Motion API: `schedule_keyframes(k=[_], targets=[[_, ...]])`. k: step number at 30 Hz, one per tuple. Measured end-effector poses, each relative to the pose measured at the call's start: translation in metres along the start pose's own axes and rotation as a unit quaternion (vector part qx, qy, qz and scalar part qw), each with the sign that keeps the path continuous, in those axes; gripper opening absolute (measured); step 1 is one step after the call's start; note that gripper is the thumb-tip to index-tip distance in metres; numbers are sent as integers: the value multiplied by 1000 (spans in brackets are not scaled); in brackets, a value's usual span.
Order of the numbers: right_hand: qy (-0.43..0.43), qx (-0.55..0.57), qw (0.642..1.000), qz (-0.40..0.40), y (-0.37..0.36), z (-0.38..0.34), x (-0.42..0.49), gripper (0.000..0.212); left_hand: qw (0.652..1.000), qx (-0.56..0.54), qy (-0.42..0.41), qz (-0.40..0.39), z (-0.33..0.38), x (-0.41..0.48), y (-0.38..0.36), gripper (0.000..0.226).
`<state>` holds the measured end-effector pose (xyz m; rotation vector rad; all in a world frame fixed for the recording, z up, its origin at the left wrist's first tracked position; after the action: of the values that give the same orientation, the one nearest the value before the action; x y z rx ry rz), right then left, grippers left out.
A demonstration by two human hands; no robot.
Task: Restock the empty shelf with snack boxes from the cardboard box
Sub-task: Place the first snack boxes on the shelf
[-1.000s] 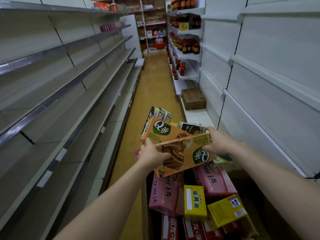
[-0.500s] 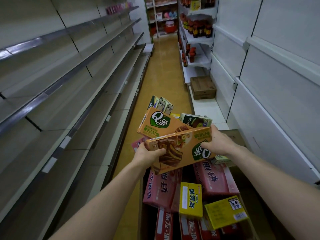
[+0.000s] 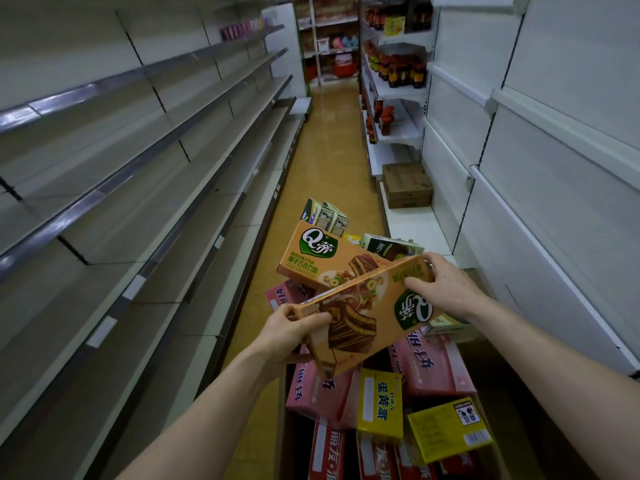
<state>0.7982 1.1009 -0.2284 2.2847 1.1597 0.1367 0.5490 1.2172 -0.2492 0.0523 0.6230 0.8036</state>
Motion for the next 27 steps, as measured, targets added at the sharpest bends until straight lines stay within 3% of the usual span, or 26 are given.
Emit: schedule_keyframes(k=[5,9,11,15,20,24,27], targets=[[29,108,992,62,12,-19,-2,48,990,-139,5,-32,0,-8,-2,63],[-47,226,968,95,4,-26,-5,96,959,-277,20,-58,11,-15,-17,47],[-61,288,954,58,-11,-34,-7,98,939,-335,23,-69,16,-16,-27,53],[-39,361,931,-44,-52,-56,-16,52,905,-411,15,-107,23,-18,-43,59],[-12,351,929,-112,-38,-83,-22,43,962,-237,-4,-135,28,-25,-22,64],[4,249,941,-231,-26,-109,-31,64,959,-241,-65,-136,52,-25,10,86],[21,188,937,-292,-30,-132,-38,88,943,-323,-67,-39,73,-30,37,60]])
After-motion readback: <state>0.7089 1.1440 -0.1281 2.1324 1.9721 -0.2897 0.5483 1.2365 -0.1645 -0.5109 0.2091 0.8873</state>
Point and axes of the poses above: each hand's wrist, its own x-axis towards the middle knuckle, its own y-axis out of the back of the hand, z = x × y, the point moved 4 cm from there along x, towards the middle knuckle, and after that the axes turned 12 degrees about x, right-handed, at the moved point
